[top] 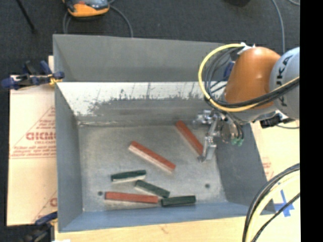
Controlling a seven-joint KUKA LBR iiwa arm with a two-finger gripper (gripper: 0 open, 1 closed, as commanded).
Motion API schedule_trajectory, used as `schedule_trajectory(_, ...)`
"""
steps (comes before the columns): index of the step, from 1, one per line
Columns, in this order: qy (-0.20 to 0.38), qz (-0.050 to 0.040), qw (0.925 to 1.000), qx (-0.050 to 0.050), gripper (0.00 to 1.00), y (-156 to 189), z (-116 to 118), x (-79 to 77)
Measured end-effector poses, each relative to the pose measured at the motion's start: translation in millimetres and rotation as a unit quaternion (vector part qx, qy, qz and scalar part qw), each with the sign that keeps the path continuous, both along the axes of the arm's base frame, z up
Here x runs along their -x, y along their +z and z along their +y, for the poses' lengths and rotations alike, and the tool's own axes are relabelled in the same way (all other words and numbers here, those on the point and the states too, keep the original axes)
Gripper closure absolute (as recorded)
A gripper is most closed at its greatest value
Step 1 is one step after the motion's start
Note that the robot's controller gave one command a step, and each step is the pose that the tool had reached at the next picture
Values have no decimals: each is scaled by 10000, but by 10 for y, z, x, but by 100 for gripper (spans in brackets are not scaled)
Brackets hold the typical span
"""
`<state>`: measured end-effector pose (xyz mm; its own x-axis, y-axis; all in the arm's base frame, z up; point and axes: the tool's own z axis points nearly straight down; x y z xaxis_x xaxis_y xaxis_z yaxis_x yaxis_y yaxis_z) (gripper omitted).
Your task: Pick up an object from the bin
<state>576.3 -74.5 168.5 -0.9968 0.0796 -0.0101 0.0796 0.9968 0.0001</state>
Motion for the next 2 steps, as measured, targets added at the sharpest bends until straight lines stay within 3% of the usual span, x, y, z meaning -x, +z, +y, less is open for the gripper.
schedule_trajectory(1, -140, 20, 9999, -1, 0, -518, 124, -124)
schedule_trajectory(2, 1359, -2, 9907, 5, 100, -940, 1032, -67)
